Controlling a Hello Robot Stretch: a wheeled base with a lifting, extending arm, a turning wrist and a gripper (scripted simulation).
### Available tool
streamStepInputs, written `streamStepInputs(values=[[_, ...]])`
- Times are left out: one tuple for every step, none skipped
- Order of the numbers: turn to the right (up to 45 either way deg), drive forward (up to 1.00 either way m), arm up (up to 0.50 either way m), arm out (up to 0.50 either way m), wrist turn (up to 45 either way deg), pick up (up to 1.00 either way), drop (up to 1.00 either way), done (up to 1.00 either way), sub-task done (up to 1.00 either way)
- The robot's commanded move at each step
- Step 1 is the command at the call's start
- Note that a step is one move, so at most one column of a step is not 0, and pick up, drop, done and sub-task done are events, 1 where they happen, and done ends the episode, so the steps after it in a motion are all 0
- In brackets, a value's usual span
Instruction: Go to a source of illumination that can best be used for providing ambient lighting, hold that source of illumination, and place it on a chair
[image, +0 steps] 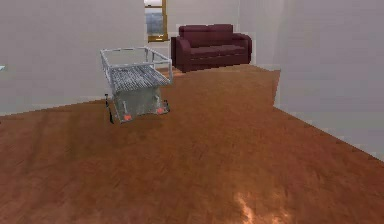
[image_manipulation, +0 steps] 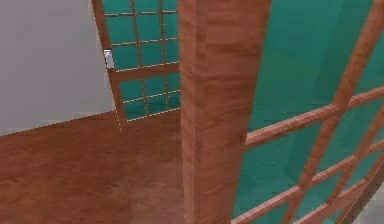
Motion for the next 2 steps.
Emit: streamStepInputs(values=[[-6.0,0.00,0.00,0.00,0.0,0.00,0.00,0.00,0.00],[-3.0,0.00,0.00,0.00,0.0,0.00,0.00,0.00,0.00]])
